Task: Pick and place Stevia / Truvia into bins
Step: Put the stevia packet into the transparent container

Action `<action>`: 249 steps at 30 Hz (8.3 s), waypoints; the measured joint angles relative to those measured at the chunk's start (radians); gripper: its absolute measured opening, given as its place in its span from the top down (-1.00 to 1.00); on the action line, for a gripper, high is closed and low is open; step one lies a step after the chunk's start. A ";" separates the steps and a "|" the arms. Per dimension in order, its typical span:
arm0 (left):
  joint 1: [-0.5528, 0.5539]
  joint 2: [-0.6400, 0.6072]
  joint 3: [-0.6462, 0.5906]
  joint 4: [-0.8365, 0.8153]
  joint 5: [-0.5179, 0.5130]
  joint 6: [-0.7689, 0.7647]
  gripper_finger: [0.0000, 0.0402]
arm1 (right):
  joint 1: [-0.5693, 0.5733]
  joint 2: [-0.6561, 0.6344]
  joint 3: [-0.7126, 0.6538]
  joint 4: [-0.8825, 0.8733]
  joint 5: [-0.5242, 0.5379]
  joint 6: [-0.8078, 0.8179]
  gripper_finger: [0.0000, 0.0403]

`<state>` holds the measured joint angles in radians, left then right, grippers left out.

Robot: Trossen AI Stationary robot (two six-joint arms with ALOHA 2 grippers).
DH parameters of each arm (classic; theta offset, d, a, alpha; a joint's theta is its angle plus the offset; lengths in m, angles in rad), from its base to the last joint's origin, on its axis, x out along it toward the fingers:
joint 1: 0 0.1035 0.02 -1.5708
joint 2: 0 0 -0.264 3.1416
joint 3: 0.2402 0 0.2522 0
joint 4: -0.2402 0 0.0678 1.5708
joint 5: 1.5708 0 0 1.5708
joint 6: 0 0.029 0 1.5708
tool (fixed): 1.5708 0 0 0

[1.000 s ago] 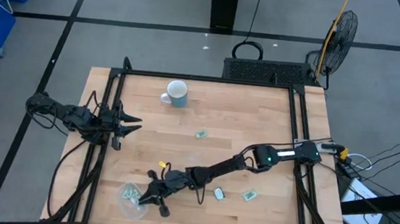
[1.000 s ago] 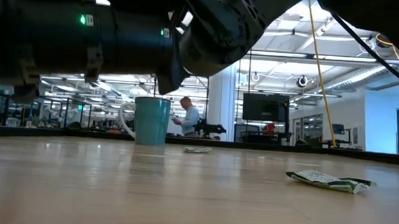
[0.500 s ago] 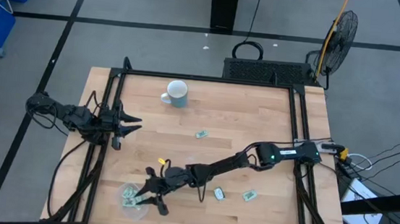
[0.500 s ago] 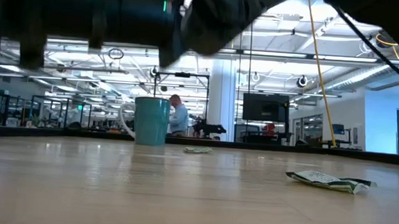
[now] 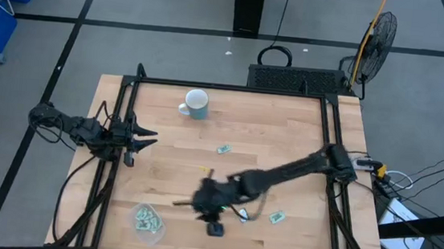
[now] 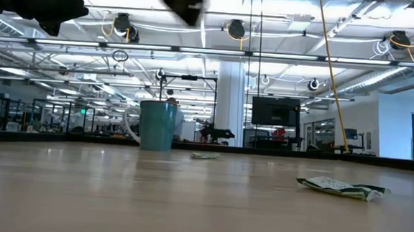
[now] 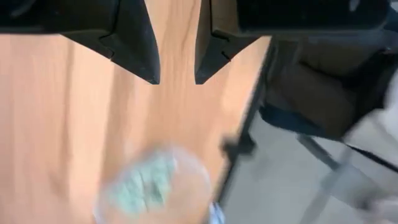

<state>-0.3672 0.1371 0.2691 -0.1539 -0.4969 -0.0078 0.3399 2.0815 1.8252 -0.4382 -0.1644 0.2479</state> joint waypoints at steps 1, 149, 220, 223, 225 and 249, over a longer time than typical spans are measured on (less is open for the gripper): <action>0.000 0.000 0.000 0.000 0.000 0.000 0.44 | 0.018 -0.037 -0.042 -0.038 0.051 0.044 0.55; 0.000 0.000 -0.001 0.213 -0.194 -0.001 0.44 | -0.063 0.502 0.167 0.991 -0.044 -0.226 0.38; 0.498 1.416 0.355 0.560 0.384 -0.360 0.44 | -0.223 -0.841 -0.895 0.266 0.320 -0.086 0.42; 0.491 1.498 0.417 0.553 0.385 -0.356 0.44 | -0.223 -0.860 -0.984 0.346 0.320 -0.046 0.42; 0.486 1.539 0.447 0.554 0.385 -0.356 0.44 | -0.223 -0.870 -1.033 0.399 0.320 -0.039 0.42; 0.473 1.709 0.472 0.581 0.357 -0.422 0.44 | -0.223 -0.891 -1.153 0.592 0.321 -0.050 0.42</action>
<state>0.1056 1.8465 0.7406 0.4269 -0.1401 -0.4301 0.1173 1.1908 0.6724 0.1535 0.1562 0.1974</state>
